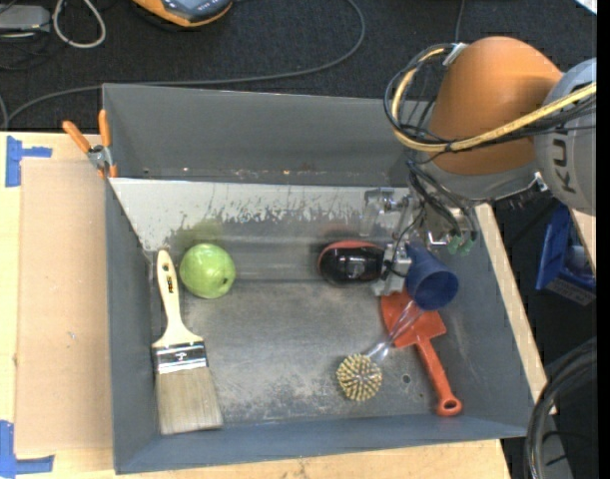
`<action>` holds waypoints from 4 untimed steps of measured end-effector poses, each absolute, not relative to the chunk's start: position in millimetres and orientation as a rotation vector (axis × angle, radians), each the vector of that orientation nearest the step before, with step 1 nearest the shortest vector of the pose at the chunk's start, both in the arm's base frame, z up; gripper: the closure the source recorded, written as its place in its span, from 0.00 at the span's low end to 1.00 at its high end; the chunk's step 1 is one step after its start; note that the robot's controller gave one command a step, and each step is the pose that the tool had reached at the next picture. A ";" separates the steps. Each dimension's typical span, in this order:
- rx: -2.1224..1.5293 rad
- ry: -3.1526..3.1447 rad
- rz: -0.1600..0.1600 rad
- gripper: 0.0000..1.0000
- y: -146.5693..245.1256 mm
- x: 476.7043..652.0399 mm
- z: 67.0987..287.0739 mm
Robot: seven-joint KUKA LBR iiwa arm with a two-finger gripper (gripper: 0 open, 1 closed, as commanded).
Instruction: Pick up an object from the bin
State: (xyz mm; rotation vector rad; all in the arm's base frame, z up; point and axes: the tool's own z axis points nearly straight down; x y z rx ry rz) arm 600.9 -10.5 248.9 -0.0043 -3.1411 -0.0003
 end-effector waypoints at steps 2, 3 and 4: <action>0.328 -3.122 -0.001 0.00 -47.9 555.1 205.0; -0.222 -3.134 -0.002 0.00 -42.2 558.3 209.8; -0.157 -3.132 0.000 0.00 -37.3 527.0 191.7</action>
Offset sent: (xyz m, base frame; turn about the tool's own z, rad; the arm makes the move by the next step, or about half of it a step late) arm -0.0517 -0.0440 -0.0491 -0.2384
